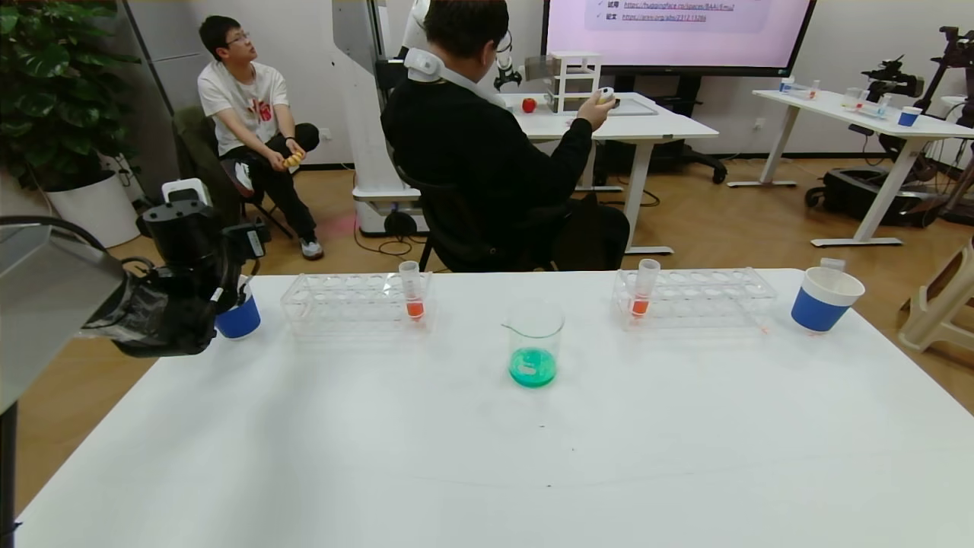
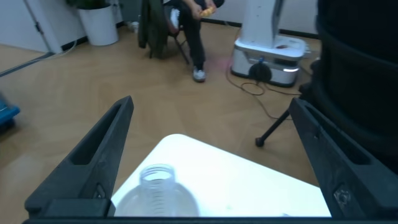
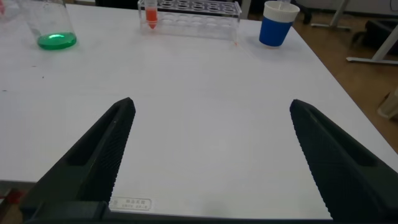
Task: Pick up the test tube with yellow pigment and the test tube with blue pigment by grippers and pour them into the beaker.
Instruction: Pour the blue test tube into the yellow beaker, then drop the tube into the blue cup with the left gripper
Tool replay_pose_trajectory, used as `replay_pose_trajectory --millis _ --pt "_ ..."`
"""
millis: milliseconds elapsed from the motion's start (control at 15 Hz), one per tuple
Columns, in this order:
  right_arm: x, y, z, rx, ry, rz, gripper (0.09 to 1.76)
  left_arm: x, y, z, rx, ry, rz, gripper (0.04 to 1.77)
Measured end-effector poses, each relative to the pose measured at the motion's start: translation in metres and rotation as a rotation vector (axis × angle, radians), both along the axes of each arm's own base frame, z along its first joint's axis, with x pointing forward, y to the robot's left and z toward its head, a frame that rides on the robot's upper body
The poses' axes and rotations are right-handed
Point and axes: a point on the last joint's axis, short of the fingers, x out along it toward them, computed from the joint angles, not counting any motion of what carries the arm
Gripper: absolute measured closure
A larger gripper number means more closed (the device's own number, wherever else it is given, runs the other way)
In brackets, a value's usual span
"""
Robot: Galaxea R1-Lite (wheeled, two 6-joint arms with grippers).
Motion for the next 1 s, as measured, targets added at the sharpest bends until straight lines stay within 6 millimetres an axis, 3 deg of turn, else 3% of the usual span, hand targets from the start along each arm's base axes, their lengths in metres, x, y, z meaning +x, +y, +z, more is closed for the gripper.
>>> replay_pose_trajectory --millis 200,467,800,1000 --pt "0.000 0.000 0.000 0.000 0.000 0.000 0.11 -0.020 -0.044 0.027 0.004 -0.024 -0.133 0.07" --pt "0.000 0.000 0.000 0.000 0.000 0.000 0.11 -0.072 -0.068 0.060 0.043 -0.017 -0.348 0.07" --pt "0.000 0.000 0.000 0.000 0.000 0.000 0.11 -0.149 -0.062 0.101 0.089 0.025 -0.376 0.07" --pt "0.000 0.000 0.000 0.000 0.000 0.000 0.11 -0.196 -0.035 0.117 0.155 0.029 -0.277 0.07"
